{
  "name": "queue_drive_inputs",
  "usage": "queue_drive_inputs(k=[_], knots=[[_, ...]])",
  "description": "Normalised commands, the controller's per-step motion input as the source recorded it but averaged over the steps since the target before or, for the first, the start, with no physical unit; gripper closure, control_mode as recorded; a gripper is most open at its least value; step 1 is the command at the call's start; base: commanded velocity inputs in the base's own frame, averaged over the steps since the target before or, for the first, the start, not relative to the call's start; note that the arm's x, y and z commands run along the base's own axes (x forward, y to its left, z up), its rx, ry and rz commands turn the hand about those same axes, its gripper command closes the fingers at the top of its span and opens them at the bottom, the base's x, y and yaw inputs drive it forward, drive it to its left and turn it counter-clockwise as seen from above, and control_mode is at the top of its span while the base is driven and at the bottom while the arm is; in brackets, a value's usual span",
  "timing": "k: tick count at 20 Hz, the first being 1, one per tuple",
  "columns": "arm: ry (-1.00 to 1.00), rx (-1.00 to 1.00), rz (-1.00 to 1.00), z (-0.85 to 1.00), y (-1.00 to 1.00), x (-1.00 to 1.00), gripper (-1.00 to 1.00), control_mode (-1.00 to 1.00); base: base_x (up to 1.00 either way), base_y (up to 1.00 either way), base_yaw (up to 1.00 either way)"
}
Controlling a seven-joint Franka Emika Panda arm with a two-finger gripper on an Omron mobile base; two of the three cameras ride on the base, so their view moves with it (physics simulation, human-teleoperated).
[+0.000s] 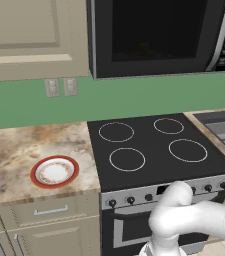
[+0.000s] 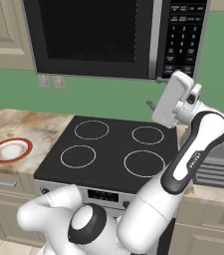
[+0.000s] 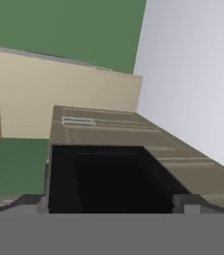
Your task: Pick the cheese from the counter and place it in the microwave. Then turn on the microwave.
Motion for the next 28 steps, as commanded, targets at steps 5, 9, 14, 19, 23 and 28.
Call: queue_drive_inputs(k=[5, 9, 14, 19, 23, 28], knots=[[-0.07, -0.12, 0.0, 0.0, 0.0, 0.09, -1.0, -1.0, 0.0, 0.0, 0.0], [-0.12, -0.13, 0.0, 0.0, 0.04, 0.11, -1.0, -1.0, 0.0, 0.0, 0.0], [-0.17, -0.14, -0.01, -0.01, 0.05, 0.08, -1.0, -1.0, 0.0, 0.0, 0.0], [-0.05, -0.11, -0.14, -0.01, 0.02, 0.06, -1.0, -1.0, 0.0, 0.0, 0.0], [0.08, -0.02, -0.23, -0.08, -0.08, 0.0, -1.0, -1.0, 0.0, 0.0, 0.0], [0.19, 0.0, -0.31, -0.08, -0.02, 0.04, -1.0, -1.0, 0.0, 0.0, 0.0]])
